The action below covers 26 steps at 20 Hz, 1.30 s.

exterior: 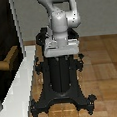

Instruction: Open the door by pressing down and pulling on the handle.

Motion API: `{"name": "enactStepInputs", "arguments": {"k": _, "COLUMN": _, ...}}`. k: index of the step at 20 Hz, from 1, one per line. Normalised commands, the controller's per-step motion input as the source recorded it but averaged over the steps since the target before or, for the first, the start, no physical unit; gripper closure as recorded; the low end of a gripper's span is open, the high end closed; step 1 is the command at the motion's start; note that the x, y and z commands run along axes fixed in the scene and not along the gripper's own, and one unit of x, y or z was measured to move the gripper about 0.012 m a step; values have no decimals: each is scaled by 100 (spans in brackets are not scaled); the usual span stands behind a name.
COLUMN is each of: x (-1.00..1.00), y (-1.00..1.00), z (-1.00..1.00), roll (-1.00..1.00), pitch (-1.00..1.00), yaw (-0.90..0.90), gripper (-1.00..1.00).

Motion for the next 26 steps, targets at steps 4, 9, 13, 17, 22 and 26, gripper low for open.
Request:
{"name": "enactStepInputs", "arguments": {"k": 4, "x": 0, "y": 0, "z": 0, "roll": 0, "pitch": 0, "yaw": 0, "gripper": -100}}
{"name": "enactStepInputs", "arguments": {"k": 9, "x": 0, "y": 0, "z": 60, "roll": 0, "pitch": 0, "yaw": 0, "gripper": -100}}
{"name": "enactStepInputs", "arguments": {"k": 13, "x": 0, "y": 0, "z": 75, "roll": 0, "pitch": 0, "yaw": 0, "gripper": -100}}
{"name": "enactStepInputs", "arguments": {"k": 17, "x": 0, "y": 0, "z": 75, "roll": 0, "pitch": 0, "yaw": 0, "gripper": -100}}
{"name": "enactStepInputs", "arguments": {"k": 22, "x": 0, "y": 0, "z": 80, "roll": 0, "pitch": 0, "yaw": 0, "gripper": -100}}
{"name": "enactStepInputs", "arguments": {"k": 26, "x": 0, "y": 0, "z": 50, "roll": 0, "pitch": 0, "yaw": 0, "gripper": -100}}
